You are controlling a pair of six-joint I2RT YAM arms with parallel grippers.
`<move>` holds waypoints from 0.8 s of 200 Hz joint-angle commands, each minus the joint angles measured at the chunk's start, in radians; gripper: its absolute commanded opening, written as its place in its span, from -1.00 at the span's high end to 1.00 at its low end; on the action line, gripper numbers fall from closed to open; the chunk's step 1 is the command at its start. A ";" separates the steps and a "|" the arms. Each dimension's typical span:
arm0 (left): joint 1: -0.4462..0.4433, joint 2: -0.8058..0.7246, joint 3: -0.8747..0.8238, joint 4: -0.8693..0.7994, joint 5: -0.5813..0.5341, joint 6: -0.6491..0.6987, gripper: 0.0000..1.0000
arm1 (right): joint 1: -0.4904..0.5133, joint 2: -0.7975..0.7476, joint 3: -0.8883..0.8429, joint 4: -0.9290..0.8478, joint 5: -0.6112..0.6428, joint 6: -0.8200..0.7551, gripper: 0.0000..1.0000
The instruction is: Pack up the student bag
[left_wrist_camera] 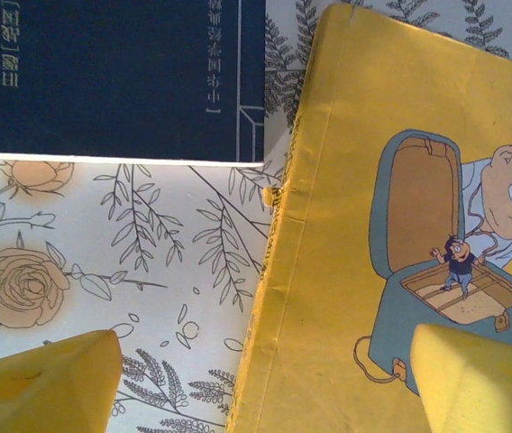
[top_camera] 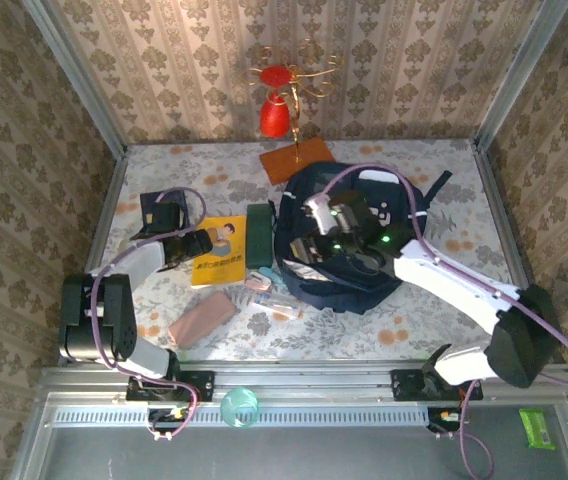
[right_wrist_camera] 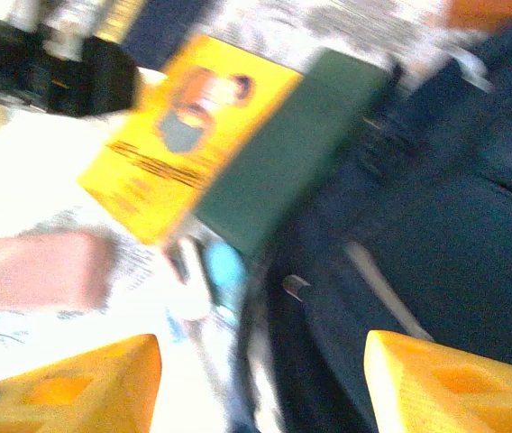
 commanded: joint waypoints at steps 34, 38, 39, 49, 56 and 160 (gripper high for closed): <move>0.026 -0.049 -0.057 0.036 0.048 0.010 -0.67 | 0.188 0.378 0.255 0.088 -0.019 0.204 -0.30; 0.028 -0.050 -0.058 0.035 0.050 0.012 -0.67 | 0.194 0.398 0.270 0.091 -0.024 0.225 -0.33; 0.028 -0.050 -0.059 0.036 0.049 0.013 -0.67 | 0.195 0.401 0.273 0.092 -0.025 0.230 -0.34; 0.029 -0.055 -0.062 0.038 0.041 0.016 -0.66 | 0.206 0.459 0.308 0.096 -0.035 0.283 -0.36; 0.030 -0.061 -0.066 0.043 0.034 0.013 -0.65 | 0.213 0.494 0.333 0.097 -0.048 0.313 -0.37; 0.029 -0.070 -0.108 0.098 0.093 -0.007 -0.62 | 0.173 0.729 0.457 0.041 -0.063 0.411 -0.32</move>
